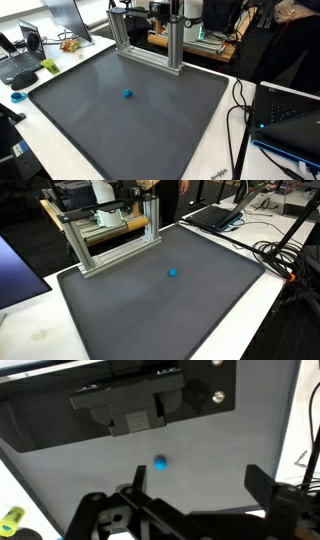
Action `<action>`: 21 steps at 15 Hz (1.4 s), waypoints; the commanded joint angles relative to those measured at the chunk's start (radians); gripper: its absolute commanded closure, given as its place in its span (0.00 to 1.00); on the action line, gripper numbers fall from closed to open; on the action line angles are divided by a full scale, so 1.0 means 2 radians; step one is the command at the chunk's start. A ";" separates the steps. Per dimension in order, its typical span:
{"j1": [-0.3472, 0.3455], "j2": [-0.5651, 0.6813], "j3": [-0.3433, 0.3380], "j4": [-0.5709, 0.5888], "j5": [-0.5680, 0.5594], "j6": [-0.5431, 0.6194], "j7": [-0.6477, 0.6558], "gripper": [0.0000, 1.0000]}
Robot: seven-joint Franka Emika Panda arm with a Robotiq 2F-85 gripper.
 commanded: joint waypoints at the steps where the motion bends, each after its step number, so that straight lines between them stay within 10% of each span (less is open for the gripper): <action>1: -0.003 0.000 0.002 0.001 0.002 -0.002 -0.002 0.00; 21: -0.015 -0.040 -0.011 -0.048 -0.074 -0.038 -0.081 0.00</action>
